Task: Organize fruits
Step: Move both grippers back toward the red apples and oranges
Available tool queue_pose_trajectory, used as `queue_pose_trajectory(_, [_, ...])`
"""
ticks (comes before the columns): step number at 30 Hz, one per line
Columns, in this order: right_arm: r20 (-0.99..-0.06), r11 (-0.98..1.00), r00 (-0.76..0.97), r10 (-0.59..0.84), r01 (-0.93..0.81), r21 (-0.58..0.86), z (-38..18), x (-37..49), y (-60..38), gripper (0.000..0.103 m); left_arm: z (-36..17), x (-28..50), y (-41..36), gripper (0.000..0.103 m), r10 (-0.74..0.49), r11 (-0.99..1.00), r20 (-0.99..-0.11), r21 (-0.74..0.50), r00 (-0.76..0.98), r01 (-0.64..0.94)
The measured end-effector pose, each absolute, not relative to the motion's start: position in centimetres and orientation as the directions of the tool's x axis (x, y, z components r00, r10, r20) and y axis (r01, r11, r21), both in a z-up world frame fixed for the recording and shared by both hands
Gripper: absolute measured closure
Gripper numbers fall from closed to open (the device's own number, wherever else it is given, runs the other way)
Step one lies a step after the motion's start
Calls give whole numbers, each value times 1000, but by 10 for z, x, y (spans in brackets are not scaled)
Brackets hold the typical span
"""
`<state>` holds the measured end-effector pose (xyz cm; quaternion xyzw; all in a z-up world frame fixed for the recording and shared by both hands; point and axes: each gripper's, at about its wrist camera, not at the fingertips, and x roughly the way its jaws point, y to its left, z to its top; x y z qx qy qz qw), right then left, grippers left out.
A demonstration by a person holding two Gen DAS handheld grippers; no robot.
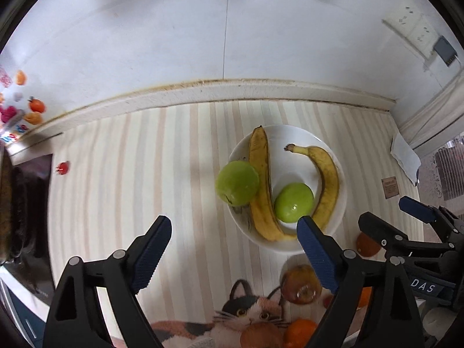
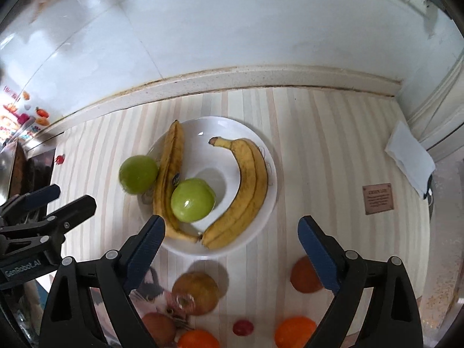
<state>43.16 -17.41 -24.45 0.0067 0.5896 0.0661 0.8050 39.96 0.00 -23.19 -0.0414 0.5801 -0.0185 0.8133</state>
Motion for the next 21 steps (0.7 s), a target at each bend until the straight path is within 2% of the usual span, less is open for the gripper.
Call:
queue_pose_trajectory(10, [-923, 976, 319, 214, -101, 191, -215, 365, -205, 8, -216, 336, -15, 15, -45, 998, -946, -56, 322, -27])
queue_pose_trajectory(16, [-938, 979, 286, 196, -4, 203, -239, 338, -259, 8, -258, 296, -22, 15, -20, 999, -979, -29, 205, -39])
queue_pose_trajectory(21, [-959, 973, 201, 202, 70, 220, -282, 325, -293, 8, -300, 274, -30, 15, -26, 998, -995, -32, 94, -54])
